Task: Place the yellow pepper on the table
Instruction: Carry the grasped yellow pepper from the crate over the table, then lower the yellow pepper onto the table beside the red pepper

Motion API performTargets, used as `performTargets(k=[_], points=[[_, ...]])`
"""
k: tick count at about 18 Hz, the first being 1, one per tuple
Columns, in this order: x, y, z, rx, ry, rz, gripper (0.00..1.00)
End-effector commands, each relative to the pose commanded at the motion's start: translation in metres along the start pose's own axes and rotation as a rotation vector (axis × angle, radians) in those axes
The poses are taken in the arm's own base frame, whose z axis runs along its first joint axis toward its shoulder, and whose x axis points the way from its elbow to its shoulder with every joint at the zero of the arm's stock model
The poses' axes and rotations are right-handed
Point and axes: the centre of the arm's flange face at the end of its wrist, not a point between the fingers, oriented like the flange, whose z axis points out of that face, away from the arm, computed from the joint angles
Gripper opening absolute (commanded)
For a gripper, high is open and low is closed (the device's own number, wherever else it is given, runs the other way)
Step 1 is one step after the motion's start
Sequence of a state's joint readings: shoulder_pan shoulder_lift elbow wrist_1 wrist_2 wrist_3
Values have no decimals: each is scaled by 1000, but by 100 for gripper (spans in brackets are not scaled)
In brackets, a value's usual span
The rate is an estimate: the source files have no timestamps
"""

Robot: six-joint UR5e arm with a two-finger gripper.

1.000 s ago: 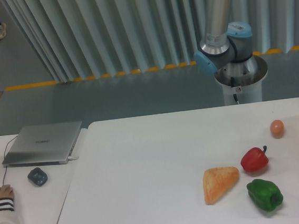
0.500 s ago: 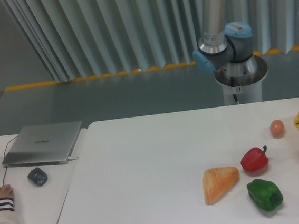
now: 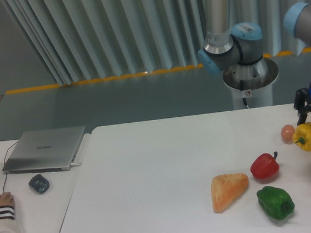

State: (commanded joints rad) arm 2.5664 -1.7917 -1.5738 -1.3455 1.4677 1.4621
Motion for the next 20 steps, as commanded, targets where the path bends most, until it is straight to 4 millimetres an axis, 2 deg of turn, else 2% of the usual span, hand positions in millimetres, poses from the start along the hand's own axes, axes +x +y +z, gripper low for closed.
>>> performTargets(k=[1,4,6,8,13,18,19,20], points=[[2,-6,4,-26,1,-13,52],[-2,3,18,-145,18,-14,52],[-3,3,24,-152,31,-15,52],[2,3,40,-151,56,-33,53],[14,-42,53,-161,59,-88,53],[12,-44,55,-161,59,-88,53],[12,-44,55,-163,58,-90,54],[11,-44,56,-163,60,-87,69]])
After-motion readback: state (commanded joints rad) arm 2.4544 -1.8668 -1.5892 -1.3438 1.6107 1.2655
